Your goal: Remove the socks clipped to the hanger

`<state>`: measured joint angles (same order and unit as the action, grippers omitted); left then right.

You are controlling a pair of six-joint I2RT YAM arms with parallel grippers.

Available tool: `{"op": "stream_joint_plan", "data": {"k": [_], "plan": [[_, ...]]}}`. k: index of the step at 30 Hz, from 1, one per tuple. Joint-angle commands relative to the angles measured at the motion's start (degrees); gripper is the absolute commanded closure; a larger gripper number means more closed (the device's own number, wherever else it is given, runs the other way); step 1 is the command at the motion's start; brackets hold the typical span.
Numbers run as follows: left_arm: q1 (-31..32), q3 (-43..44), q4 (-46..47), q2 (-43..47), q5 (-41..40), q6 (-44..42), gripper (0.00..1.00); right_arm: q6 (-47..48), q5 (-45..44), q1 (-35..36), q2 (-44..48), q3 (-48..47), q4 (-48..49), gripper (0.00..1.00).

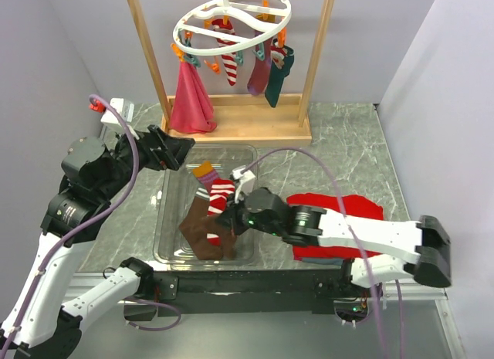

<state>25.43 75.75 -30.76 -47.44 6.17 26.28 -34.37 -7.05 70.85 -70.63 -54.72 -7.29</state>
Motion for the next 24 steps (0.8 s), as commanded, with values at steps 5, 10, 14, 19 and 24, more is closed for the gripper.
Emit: {"op": "stream_joint_plan", "data": {"k": [5,10,14,19,24], "plan": [[0.06,1.07,-0.44,0.68,-0.99,-2.03,0.02,5.36,-15.0,-5.19,-25.89,-20.65,-7.69,1.0],[0.06,1.24,-1.23,1.21,-1.08,-1.5,0.03,10.19,-25.63,-7.04,-45.18,-46.76,-19.41,1.0],[0.06,1.77,-2.28,2.26,-0.73,-1.15,0.03,15.55,-22.59,-7.92,-54.16,-55.23,-22.6,0.78],[0.06,1.51,-2.46,3.14,-0.55,-0.44,0.03,15.65,-16.78,-8.36,-47.17,-45.23,-15.84,0.49],[0.06,0.63,-1.23,4.02,-0.9,0.96,0.04,14.68,-12.73,-9.41,-40.56,-36.88,-12.05,0.29]]}}
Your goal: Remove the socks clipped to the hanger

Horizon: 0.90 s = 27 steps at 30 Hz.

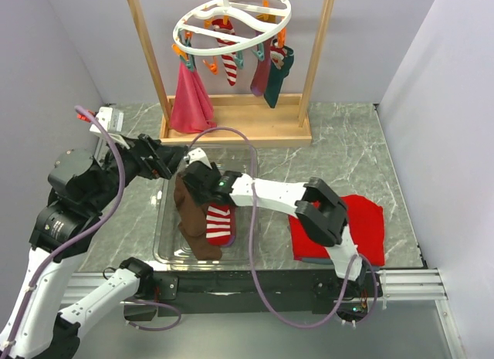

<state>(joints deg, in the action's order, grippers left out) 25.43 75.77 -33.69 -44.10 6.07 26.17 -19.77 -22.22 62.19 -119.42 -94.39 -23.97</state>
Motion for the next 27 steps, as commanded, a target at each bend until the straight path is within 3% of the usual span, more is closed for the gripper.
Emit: {"op": "stream_joint_plan", "data": {"k": [1,9,16,21,27], "plan": [[0.06,0.61,1.79,0.68,-0.97,1.16,0.04,0.08,2.27,-0.67,10.32,3.68,4.72,0.28],[-0.03,-1.49,2.49,2.0,-1.85,2.74,0.04,-1.77,7.53,-4.0,26.23,19.91,12.18,0.13],[-0.03,-4.05,3.63,2.79,0.17,4.94,0.04,-0.45,11.83,-16.03,39.33,29.17,22.19,0.04],[0.06,-5.28,3.11,3.23,-0.17,5.38,0.05,0.25,16.32,-27.36,42.07,31.46,33.17,0.02],[0.06,-8.17,2.84,4.63,-1.32,5.64,0.05,4.47,14.74,-32.3,39.27,28.57,45.05,0.0]]}}
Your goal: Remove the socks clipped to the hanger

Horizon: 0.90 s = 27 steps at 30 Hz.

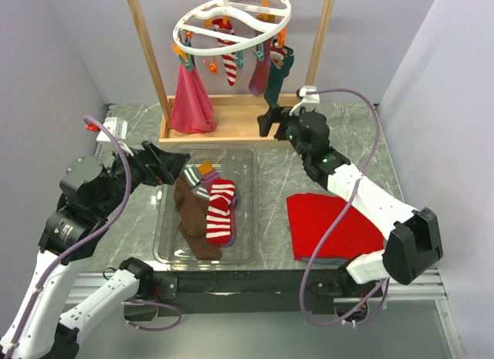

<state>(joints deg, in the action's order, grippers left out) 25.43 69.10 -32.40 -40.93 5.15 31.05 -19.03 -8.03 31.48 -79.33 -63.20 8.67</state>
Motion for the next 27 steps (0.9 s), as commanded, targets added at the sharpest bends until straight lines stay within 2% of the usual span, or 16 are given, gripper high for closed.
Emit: {"op": "stream_joint_plan", "data": {"k": [1,13,17,21,26,27], "plan": [[0.06,-1.95,1.73,1.81,-0.58,0.77,0.05,4.08,1.0,-3.26,-2.83,-3.5,13.38,0.0],[0.06,-9.95,8.84,5.51,1.88,3.05,0.05,14.9,5.38,-10.82,-16.03,-11.77,27.8,0.0],[0.06,-10.39,9.64,4.63,3.2,2.35,0.05,14.46,12.49,-13.29,-19.54,-16.67,27.11,0.02],[0.06,-10.56,9.64,4.45,3.47,1.82,0.05,13.76,18.03,-15.31,-23.4,-21.52,25.53,0.1],[0.06,-11.44,10.08,4.98,3.46,1.82,0.05,11.99,25.78,-16.81,-27.19,-27.76,23.68,0.13],[0.06,-11.53,9.99,4.98,3.47,1.82,0.04,12.34,26.66,-16.89,-27.8,-28.38,23.16,0.16]]}}
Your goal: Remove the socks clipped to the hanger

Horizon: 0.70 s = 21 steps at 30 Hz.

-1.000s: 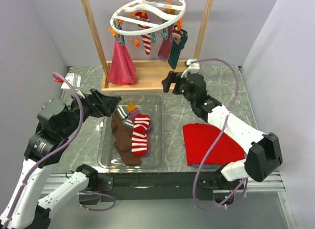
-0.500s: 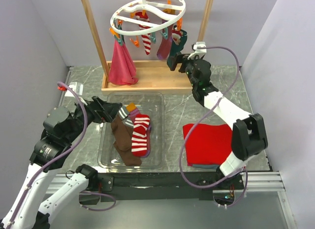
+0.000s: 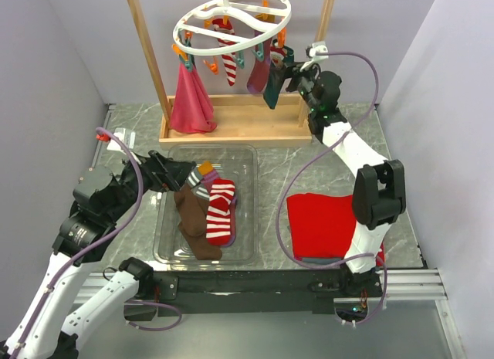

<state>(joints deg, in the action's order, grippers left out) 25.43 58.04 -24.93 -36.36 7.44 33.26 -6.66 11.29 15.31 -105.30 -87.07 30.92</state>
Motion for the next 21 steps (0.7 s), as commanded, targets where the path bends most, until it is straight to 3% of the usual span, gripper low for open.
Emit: {"op": "stream_joint_plan", "data": {"k": [1,5,8,10,14,17,21], "plan": [[0.06,-0.39,2.52,0.32,1.08,-0.38,0.05,0.32,7.78,-0.63,-1.93,-4.86,0.73,0.19],[0.06,-0.3,2.25,0.15,1.35,-0.39,0.04,-0.2,9.71,-0.63,-0.97,-3.9,1.17,0.32],[0.06,-0.04,2.69,-0.2,2.4,0.14,0.05,-0.99,11.91,-0.46,0.79,-1.36,2.56,0.48],[0.06,0.32,3.13,-0.9,3.72,0.84,0.05,-2.04,12.79,-0.46,2.9,1.36,4.93,0.67],[0.06,1.02,3.83,-2.4,7.23,2.25,0.05,-3.98,14.64,-0.2,6.32,4.1,7.05,0.92],[0.06,2.42,3.92,-4.77,10.66,2.87,0.06,-4.07,13.51,1.47,8.95,4.62,4.51,1.0],[0.06,4.71,5.58,-8.1,14.52,4.09,0.07,-1.79,10.07,4.8,13.27,6.99,-0.75,1.0]]}}
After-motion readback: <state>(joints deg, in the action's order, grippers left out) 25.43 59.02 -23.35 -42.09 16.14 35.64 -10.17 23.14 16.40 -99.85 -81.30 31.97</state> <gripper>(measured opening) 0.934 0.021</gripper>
